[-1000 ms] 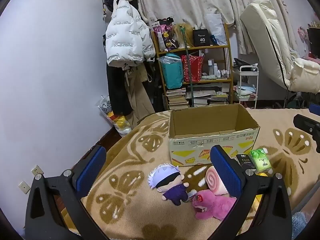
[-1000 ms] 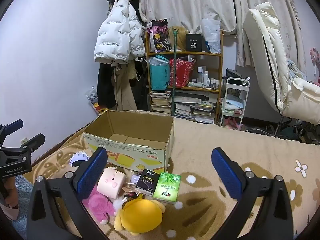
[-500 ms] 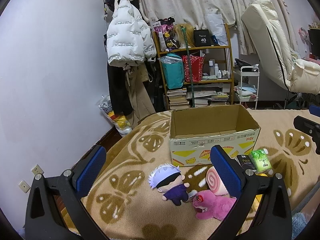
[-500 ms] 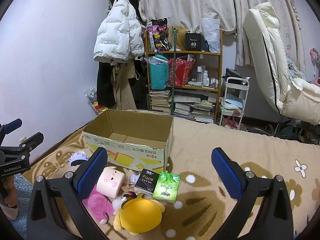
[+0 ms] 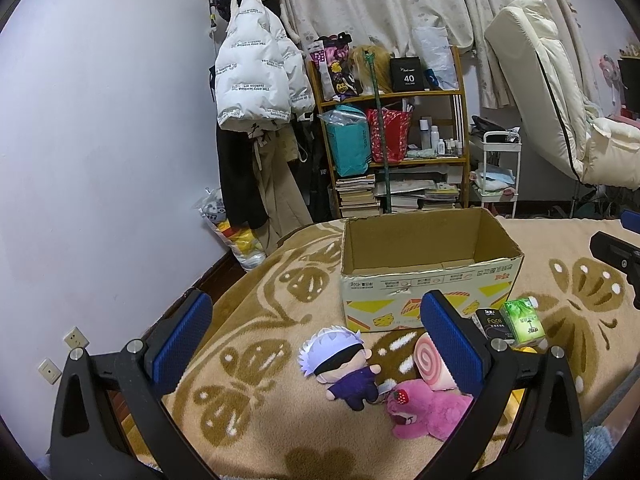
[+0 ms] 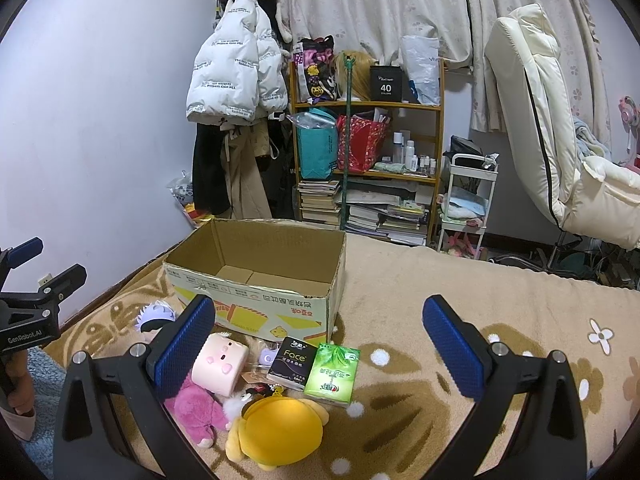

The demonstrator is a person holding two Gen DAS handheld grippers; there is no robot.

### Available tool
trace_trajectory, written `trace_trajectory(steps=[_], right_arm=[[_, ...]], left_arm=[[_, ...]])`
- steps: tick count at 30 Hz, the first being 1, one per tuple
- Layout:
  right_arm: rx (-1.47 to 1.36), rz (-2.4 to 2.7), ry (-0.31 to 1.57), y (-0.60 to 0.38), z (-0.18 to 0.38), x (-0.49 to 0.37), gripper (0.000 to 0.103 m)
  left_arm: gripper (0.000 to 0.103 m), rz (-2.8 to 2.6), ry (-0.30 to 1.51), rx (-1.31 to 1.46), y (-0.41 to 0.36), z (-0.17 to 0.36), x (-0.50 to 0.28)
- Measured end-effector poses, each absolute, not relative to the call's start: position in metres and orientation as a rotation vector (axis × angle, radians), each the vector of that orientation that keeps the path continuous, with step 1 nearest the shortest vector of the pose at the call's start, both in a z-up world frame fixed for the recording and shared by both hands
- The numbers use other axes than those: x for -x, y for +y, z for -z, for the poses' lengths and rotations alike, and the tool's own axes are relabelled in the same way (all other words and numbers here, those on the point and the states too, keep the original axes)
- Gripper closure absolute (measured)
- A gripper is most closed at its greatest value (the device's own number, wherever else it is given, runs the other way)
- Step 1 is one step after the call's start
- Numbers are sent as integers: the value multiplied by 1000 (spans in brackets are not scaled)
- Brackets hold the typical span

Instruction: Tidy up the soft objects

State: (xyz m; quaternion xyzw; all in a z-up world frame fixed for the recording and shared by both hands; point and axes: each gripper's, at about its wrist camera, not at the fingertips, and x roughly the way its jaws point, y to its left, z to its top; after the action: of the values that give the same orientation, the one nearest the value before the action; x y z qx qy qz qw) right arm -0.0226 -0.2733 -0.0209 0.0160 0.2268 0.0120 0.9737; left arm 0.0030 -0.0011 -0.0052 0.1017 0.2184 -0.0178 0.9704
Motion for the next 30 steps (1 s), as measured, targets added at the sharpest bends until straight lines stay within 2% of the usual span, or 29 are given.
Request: trace_trajectory(steps=[30], right_arm=[[-29, -22, 462, -274, 20, 23, 0]], left_arm=[[0, 32, 445, -205, 3, 7, -6]])
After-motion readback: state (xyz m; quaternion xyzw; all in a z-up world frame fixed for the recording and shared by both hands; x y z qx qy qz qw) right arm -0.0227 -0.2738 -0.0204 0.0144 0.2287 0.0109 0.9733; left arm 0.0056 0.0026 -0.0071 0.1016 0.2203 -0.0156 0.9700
